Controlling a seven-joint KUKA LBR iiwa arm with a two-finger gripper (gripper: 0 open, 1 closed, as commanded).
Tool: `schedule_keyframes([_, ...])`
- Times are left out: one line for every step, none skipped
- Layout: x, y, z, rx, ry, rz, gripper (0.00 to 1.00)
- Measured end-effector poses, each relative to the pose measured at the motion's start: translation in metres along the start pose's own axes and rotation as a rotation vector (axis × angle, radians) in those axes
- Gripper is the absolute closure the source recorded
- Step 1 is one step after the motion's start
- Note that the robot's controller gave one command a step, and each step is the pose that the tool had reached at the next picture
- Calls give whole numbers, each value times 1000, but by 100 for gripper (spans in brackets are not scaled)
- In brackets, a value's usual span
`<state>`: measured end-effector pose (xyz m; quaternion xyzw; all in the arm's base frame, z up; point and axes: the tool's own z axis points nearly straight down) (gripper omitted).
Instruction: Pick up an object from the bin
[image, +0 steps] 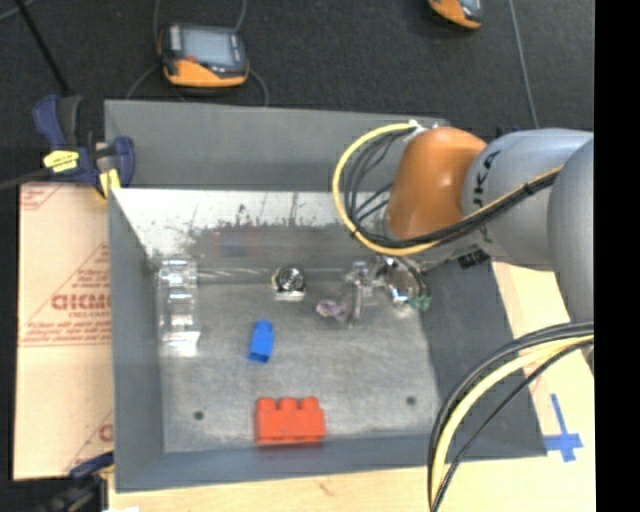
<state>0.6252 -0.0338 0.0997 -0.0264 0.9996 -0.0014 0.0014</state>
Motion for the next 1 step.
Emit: schedule_keyframes([-33,-7,-199,2,-13,-36,100])
